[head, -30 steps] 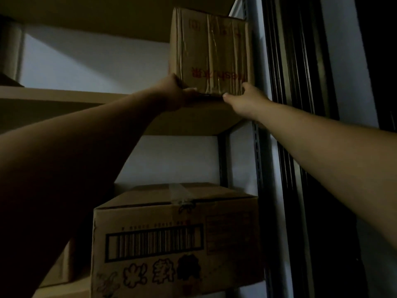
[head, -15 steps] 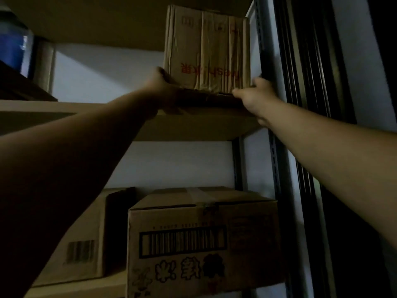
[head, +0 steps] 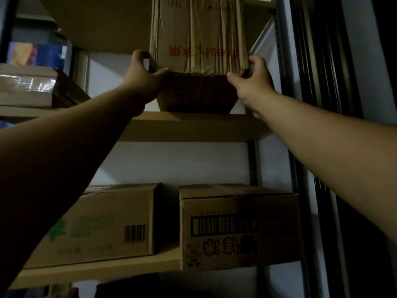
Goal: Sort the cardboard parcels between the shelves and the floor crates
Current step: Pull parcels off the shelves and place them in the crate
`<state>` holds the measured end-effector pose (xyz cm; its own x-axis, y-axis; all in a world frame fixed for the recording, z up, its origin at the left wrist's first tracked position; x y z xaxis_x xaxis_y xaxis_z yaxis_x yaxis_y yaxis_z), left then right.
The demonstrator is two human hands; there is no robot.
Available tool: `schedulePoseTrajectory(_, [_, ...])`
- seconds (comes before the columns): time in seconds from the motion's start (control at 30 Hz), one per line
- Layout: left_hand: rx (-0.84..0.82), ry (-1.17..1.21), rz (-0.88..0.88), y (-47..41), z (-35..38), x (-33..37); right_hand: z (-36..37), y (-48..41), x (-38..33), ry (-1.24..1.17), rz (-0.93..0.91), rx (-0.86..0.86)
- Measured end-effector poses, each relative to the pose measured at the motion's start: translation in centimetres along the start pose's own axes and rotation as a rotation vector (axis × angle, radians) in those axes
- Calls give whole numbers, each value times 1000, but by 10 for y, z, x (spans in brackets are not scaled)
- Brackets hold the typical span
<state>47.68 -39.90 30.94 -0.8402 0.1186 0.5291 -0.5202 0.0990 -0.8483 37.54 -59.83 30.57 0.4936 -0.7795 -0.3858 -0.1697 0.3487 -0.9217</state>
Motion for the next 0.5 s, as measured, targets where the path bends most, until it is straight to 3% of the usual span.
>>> schedulePoseTrajectory(0.27, [-139, 94, 106, 13, -31, 33, -12, 8, -49, 3, -24, 83])
schedulePoseTrajectory(0.5, [-119, 73, 149, 33, -43, 74, -37, 11, -80, -37, -48, 55])
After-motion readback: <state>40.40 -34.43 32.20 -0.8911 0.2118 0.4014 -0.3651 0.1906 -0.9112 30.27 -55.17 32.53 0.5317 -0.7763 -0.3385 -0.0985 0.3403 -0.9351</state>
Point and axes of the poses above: each hand's wrist, its own y-axis away from the middle knuckle, its own z-axis out of the palm, x = y × z, the point moved 4 cm from there along -y, towards the middle knuckle, and after that the axes turned 4 degrees about -z, right-handed, at the moved point
